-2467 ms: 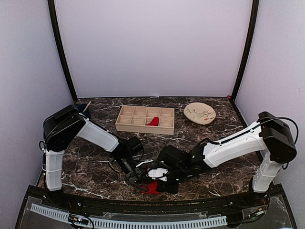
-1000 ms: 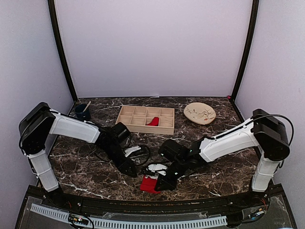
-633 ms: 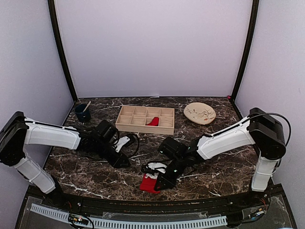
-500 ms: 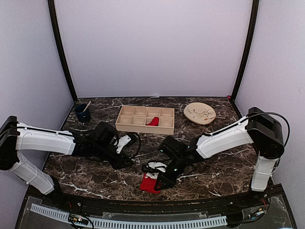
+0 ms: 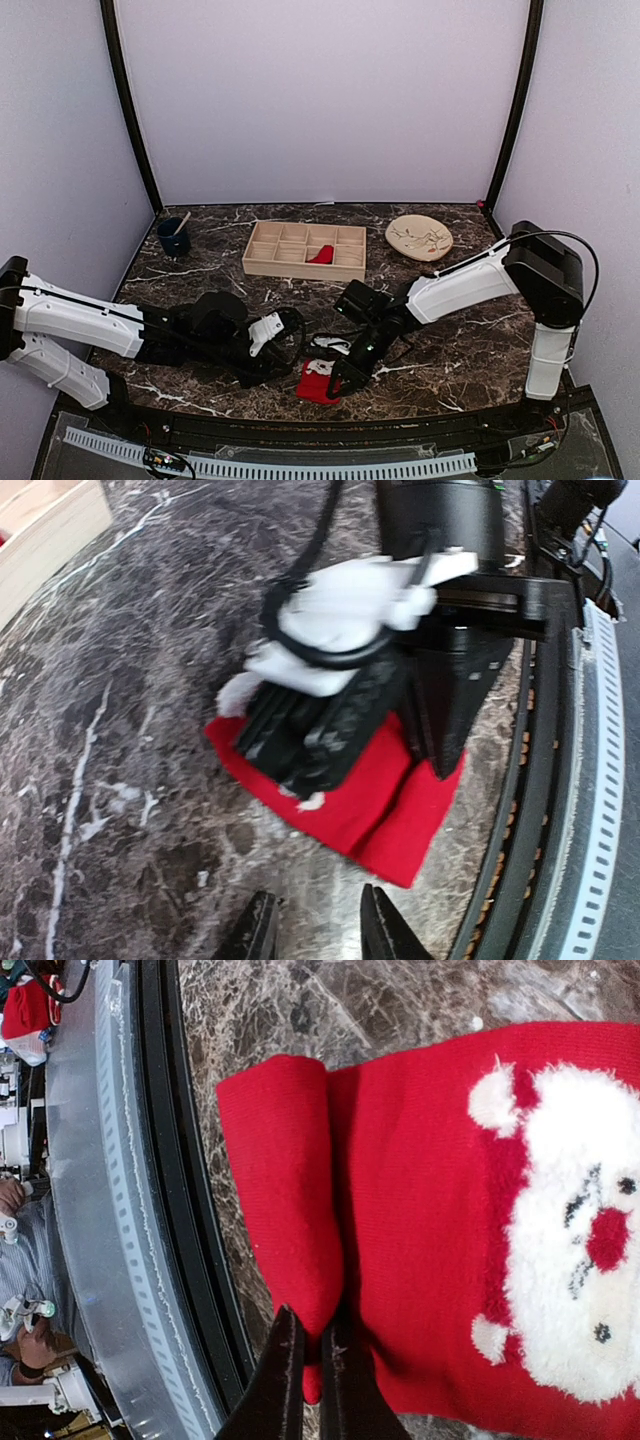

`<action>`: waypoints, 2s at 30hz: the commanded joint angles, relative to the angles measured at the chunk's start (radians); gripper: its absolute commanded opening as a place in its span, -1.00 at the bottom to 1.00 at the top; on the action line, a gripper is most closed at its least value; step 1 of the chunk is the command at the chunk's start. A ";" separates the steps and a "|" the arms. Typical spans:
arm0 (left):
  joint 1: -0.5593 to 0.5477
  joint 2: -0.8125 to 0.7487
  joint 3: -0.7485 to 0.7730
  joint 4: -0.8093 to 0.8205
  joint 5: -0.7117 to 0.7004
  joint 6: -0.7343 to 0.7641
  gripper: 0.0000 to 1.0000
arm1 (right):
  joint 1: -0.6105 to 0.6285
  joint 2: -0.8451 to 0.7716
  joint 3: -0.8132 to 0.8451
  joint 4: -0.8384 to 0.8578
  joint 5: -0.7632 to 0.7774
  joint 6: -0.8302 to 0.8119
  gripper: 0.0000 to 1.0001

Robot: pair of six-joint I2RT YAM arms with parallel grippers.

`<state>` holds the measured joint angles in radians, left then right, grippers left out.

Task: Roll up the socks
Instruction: Roll the sock at the center of the board.

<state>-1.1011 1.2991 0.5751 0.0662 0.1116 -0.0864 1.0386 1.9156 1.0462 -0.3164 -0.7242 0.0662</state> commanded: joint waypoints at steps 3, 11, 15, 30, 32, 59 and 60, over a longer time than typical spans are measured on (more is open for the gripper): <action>-0.073 0.007 -0.009 0.045 -0.021 0.057 -0.32 | -0.016 0.040 0.032 -0.059 -0.041 -0.003 -0.90; -0.155 0.108 0.053 0.007 -0.047 0.141 -0.21 | -0.029 0.055 0.040 -0.064 -0.085 0.009 -0.87; -0.177 0.143 0.080 -0.014 -0.067 0.189 -0.20 | -0.031 0.062 0.047 -0.072 -0.092 0.004 -0.87; -0.190 0.243 0.139 -0.037 -0.056 0.326 -0.18 | -0.034 0.075 0.059 -0.091 -0.110 -0.006 -0.87; -0.190 0.255 0.145 -0.035 -0.061 0.336 -0.18 | -0.033 0.074 0.059 -0.092 -0.113 -0.007 -0.87; -0.190 0.362 0.201 -0.076 -0.060 0.395 -0.49 | -0.040 0.087 0.057 -0.100 -0.142 -0.014 -0.86; -0.190 0.367 0.202 -0.079 -0.060 0.397 -0.55 | -0.040 0.086 0.058 -0.100 -0.142 -0.014 -0.86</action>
<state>-1.2850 1.6497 0.7547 0.0341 0.0574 0.2970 1.0054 1.9831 1.0939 -0.3988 -0.8604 0.0616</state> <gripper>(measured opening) 0.266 0.071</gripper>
